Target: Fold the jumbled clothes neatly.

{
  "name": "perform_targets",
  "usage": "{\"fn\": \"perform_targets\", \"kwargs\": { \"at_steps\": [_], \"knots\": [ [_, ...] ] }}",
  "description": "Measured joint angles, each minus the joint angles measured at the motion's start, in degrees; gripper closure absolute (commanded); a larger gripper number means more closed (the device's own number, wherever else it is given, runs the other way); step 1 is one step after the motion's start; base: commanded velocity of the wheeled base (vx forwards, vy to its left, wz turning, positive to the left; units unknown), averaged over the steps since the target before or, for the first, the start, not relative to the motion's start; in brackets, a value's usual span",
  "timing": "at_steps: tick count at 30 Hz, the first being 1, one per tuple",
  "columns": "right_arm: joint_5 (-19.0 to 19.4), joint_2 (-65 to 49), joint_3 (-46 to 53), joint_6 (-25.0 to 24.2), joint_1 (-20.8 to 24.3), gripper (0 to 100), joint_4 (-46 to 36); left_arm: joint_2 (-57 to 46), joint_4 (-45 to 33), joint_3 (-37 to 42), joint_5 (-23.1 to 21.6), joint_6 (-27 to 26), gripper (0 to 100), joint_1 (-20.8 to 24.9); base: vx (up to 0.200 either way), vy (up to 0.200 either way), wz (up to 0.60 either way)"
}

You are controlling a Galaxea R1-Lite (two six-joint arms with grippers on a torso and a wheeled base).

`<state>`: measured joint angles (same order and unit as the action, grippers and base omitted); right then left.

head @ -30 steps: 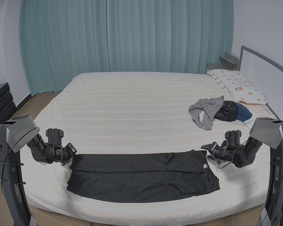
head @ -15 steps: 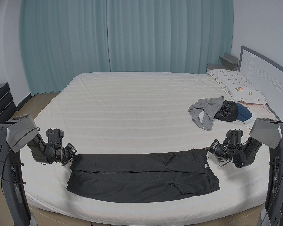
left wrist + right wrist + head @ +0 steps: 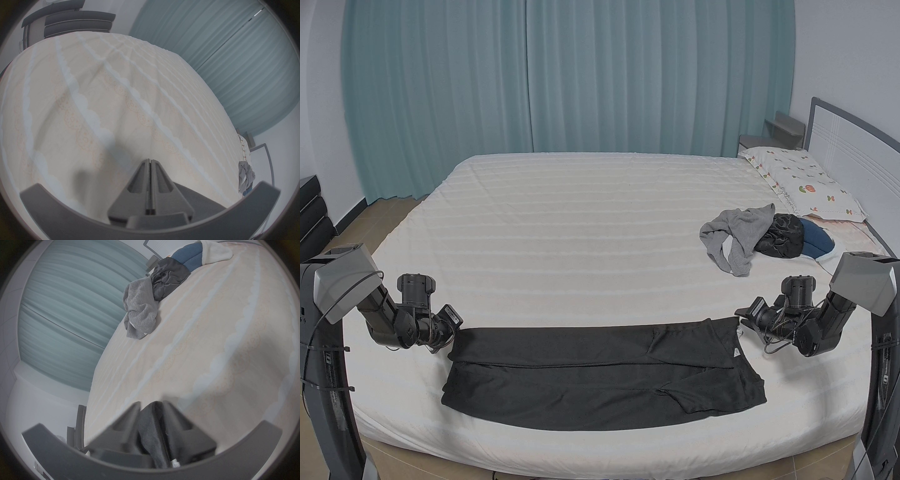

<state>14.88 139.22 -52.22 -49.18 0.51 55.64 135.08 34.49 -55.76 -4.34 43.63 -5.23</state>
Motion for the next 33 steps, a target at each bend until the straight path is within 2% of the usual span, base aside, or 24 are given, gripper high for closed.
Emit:
{"fn": "perform_targets", "kwargs": {
  "at_steps": [6, 12, 16, 25, 33],
  "knots": [
    [0.6, -2.0, 1.9, -1.0, -0.8, 0, 0.0, -0.7, -0.2, 0.0, -0.8, 3.4, 0, -0.1, 0.000, 0.000, 0.00],
    [1.6, -5.8, 6.8, -1.0, -0.9, 0, 0.0, -4.0, -0.2, 2.2, -1.1, 3.9, 0, -1.0, 0.000, 0.000, 0.00],
    [3.6, -8.6, 11.5, -1.0, -0.6, 0, 2.2, -7.9, -0.2, 6.2, -2.3, 4.0, 0, -1.5, 0.000, 0.000, 0.00],
    [5.1, -11.5, 16.4, -1.1, -0.3, 0, 5.3, -12.8, 0.1, 15.2, -4.8, 3.8, 0, -1.8, -0.200, 0.000, 0.00],
    [5.3, -11.6, 17.7, -1.1, 1.0, 0, 5.4, -13.6, 0.2, 20.4, -5.7, 1.3, 0, -1.4, 0.000, 0.000, 0.00]
  ]
}}
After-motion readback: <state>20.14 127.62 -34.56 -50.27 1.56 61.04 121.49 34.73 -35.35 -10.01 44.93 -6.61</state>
